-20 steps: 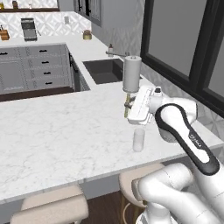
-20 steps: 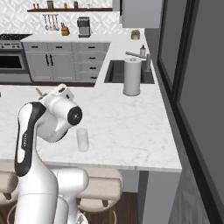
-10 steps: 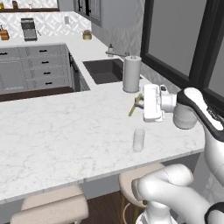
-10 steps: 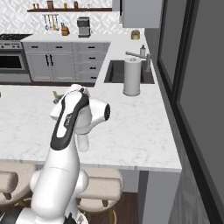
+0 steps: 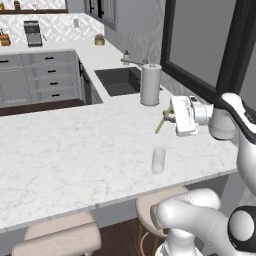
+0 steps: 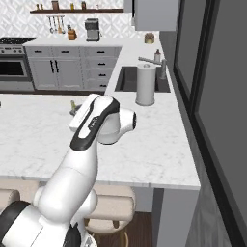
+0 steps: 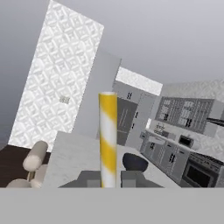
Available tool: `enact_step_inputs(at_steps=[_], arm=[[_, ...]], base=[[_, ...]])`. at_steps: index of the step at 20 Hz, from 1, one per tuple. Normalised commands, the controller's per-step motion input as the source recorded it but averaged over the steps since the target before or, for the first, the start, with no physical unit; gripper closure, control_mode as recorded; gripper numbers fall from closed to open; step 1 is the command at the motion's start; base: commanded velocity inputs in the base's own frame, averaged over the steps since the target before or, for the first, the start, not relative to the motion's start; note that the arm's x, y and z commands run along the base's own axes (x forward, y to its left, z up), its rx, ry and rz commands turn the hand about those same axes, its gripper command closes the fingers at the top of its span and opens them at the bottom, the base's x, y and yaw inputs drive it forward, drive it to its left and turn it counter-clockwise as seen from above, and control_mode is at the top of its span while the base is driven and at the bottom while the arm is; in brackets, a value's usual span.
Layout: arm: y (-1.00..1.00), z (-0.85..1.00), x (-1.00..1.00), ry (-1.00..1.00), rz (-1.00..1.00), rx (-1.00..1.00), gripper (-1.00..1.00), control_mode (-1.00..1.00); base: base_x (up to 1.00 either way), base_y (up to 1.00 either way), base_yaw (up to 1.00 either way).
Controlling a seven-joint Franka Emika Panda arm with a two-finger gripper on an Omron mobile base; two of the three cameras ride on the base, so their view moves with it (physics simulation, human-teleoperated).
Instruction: Take a straw from the drawer in front and place it inside the glass cup on the dining counter.
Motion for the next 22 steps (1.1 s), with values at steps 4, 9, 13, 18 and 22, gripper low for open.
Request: enact_step_inputs(at_steps=[4,9,13,18,22], arm=[[-0.12,-0.25,0.00,0.10,-0.01,0.00,1.00,-1.00],[-0.02,-0.32,0.00,0.10,-0.01,0.00,1.00,-1.00],[-0.08,-0.16,0.00,0.09,0.00,0.00,1.00,-1.00],[-0.37,-0.15,0.04,0.05,0.00,0.00,1.00,-1.00],[-0.27,-0.24,0.08,0.04,0.00,0.00,1.00,-1.00]], base=[[0.00,0.00,0.00],[0.00,0.00,0.00],[0.00,0.00,0.00],[0.00,0.00,0.00],[0.00,0.00,0.00]])
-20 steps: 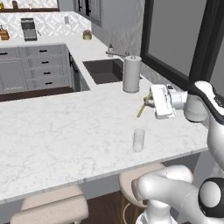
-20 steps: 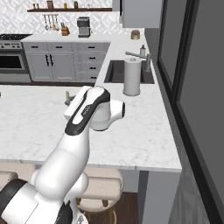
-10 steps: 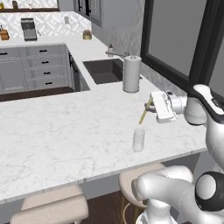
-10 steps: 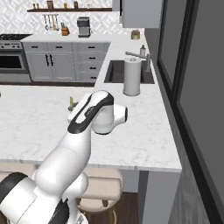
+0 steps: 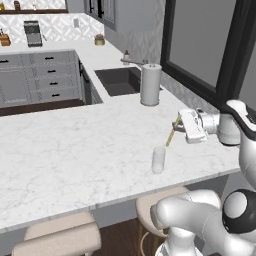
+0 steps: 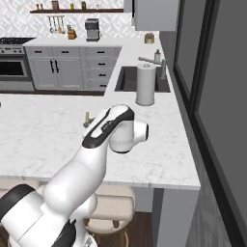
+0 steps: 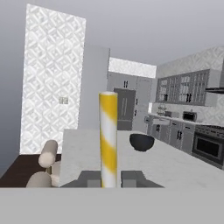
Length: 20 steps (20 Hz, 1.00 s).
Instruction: Take a straw from the drawer in front and place it inside the glass cup on the dining counter.
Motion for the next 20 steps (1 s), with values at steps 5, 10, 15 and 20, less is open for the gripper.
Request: enact_step_inputs(at_steps=[5,10,15,20], arm=[[0.00,-0.31,0.39,0.11,0.00,-0.02,1.00,-1.00],[0.00,-0.21,0.30,0.02,0.02,-0.01,1.00,-1.00],[0.03,-0.36,0.20,0.00,0.02,-0.07,1.00,-1.00],[0.00,-0.15,0.24,-0.02,0.00,-0.04,1.00,-1.00]], base=[[0.00,0.00,0.00],[0.00,0.00,0.00],[0.00,0.00,0.00],[0.00,0.00,0.00]])
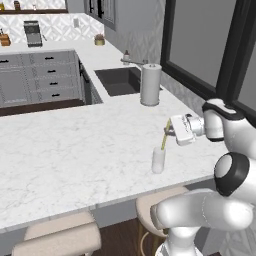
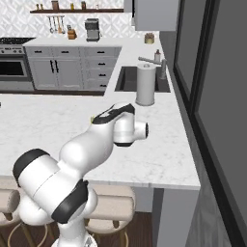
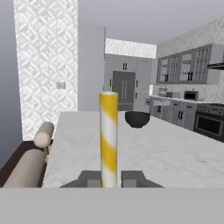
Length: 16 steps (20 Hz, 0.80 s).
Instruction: Take a straw from the drawer in front and place it inside the glass cup on the dining counter.
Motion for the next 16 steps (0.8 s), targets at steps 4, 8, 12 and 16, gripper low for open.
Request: enact_step_inputs(at_steps=[4,8,12,16], arm=[[0.00,-0.01,0.12,-0.03,0.00,0.00,1.00,-1.00],[0.18,-0.01,0.00,-0.01,0.01,-0.01,1.00,-1.00],[0.27,-0.08,0.00,0.00,0.03,-0.01,1.00,-1.00],[0.07,-0.10,-0.02,0.00,0.05,0.00,1.00,-1.00]], base=[[0.00,0.00,0.00],[0.00,0.00,0.00],[0.00,0.00,0.00],[0.00,0.00,0.00]])
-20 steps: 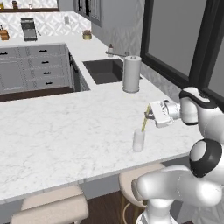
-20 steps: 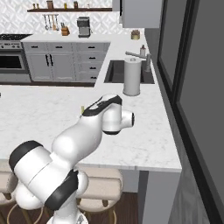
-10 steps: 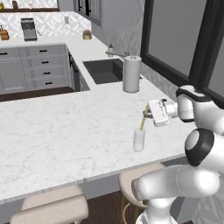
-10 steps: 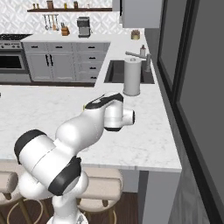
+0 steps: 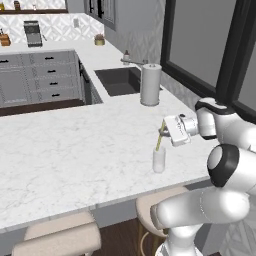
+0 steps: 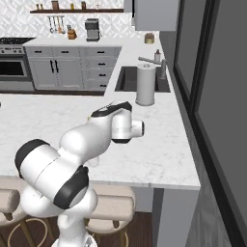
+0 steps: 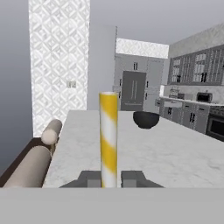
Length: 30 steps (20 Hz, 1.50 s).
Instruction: Take a straw from the drawer in front and place it inside the glass cup on the dining counter.
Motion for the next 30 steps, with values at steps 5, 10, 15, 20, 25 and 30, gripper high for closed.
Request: enact_step_inputs(at_steps=[5,10,15,20,25,30], arm=[[-0.06,-0.05,-0.01,-0.03,0.06,0.00,1.00,-1.00],[-0.21,-0.07,-0.09,-0.04,0.08,0.00,1.00,-1.00],[-0.08,-0.09,-0.07,0.00,0.04,0.00,1.00,-1.00],[0.07,-0.12,0.00,0.00,0.00,0.00,1.00,-1.00],[0.09,-0.15,0.00,0.00,0.00,0.00,1.00,-1.00],[0.02,-0.09,0.00,0.00,0.00,0.00,-1.00,-1.00]], base=[[0.00,0.00,0.00],[0.00,0.00,0.00],[0.00,0.00,0.00],[0.00,0.00,0.00],[0.00,0.00,0.00],[0.00,0.00,0.00]])
